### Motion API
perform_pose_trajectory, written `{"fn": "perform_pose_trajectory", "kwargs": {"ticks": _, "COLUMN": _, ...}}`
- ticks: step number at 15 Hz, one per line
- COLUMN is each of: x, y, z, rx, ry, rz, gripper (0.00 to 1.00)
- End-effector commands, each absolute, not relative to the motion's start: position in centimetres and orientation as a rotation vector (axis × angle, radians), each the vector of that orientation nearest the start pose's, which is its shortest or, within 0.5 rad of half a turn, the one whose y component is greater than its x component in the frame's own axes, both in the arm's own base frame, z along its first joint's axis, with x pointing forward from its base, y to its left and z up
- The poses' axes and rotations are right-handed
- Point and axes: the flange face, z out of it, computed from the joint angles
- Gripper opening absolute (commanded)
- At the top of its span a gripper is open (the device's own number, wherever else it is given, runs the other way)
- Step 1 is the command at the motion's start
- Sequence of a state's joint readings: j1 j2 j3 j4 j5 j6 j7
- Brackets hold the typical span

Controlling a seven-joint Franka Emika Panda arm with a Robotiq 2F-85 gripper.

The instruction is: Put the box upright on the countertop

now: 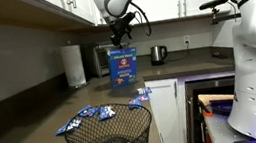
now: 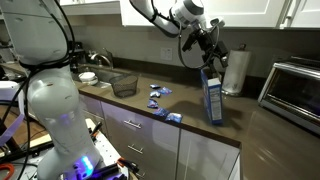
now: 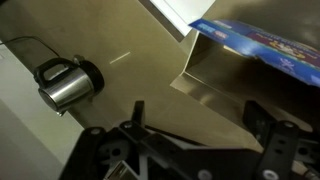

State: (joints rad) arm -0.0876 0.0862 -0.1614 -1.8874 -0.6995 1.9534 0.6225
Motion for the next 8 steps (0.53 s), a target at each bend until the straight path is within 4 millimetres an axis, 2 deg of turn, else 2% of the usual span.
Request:
{"fn": "perform_pose_trajectory", "kwargs": {"ticks": 1, "x": 55.7, "y": -18.2, "z": 48.9, "rx": 2.346, "ry": -0.751, "rz": 0.197, "gripper": 1.00}}
{"fn": "perform_pose_trajectory", "kwargs": {"ticks": 8, "x": 55.3, "y": -17.8, "z": 50.3, "rx": 2.331, "ry": -0.770, "rz": 0.236, "gripper": 1.00}}
